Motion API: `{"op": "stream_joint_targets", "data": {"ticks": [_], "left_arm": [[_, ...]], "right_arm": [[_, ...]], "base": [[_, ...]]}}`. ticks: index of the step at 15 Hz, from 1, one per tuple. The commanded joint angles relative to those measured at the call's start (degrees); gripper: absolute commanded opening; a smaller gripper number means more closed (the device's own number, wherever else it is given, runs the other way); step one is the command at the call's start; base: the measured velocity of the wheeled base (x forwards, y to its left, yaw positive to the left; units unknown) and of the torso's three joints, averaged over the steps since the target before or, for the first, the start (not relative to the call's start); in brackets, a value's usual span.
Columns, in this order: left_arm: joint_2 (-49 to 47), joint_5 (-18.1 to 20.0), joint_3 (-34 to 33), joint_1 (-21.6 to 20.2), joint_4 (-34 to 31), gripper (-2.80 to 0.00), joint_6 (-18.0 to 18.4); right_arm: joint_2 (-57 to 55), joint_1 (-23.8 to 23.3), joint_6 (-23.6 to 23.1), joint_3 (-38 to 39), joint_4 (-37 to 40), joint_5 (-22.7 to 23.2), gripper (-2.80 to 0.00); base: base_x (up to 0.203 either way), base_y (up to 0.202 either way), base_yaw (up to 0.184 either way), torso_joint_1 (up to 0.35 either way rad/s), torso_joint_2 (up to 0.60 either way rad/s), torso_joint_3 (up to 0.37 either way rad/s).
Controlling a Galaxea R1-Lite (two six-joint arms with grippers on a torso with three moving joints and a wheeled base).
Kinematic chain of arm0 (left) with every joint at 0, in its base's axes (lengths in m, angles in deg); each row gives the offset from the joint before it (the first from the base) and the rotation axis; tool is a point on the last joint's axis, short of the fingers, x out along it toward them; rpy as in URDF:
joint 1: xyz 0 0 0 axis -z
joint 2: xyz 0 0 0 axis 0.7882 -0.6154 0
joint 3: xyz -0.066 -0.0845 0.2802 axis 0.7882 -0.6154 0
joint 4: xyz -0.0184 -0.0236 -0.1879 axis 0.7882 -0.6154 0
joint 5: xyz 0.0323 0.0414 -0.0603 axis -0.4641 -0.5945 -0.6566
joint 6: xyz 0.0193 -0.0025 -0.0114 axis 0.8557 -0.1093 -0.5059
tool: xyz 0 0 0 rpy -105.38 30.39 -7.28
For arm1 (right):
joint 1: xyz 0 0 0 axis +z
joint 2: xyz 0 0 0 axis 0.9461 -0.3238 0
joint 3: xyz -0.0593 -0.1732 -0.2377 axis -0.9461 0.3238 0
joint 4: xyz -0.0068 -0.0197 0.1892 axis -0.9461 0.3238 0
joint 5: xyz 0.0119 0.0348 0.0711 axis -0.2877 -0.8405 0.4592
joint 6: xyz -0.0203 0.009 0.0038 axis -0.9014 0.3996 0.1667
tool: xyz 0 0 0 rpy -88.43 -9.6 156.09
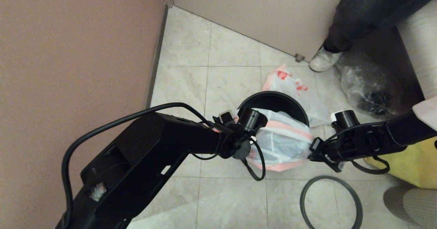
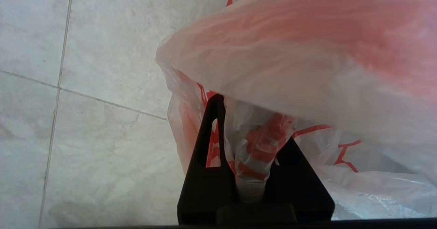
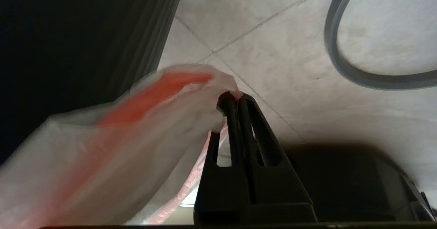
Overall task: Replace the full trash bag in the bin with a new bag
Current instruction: Put the new garbage bag on the trash can
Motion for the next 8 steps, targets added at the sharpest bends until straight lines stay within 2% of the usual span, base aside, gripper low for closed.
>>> {"op": "stream_joint_targets", "data": {"ticks": [1, 5, 6, 8], "left_arm": [[0.5, -0.2, -0.5, 0.6, -0.2, -2.80, -0.2], [0.7, 0.0, -1.0, 1.0, -0.2, -2.80, 0.8], [0.9, 0.0, -1.1, 1.2, -0.2, -2.80, 0.9], [0.9, 0.0, -1.2, 1.5, -0.2, -2.80, 1.0]], "right_arm": [[-0.6, -1.1, 0.3, -2.6, 2.2, -0.1, -2.80], [-1.0, -0.5, 0.2, -2.9, 1.8, -4.3, -2.80], [-1.0, -0.6, 0.2, -3.0, 1.4, -4.6, 0.00], [-0.4, -0.5, -0.2, -2.6, 0.6, -6.1, 0.00]], "base": [[0.000, 0.000, 0.000, 0.000, 0.00, 0.000], [0.000, 0.000, 0.000, 0.000, 0.00, 0.000], [0.000, 0.000, 0.000, 0.000, 0.00, 0.000], [0.000, 0.000, 0.000, 0.000, 0.00, 0.000]]}}
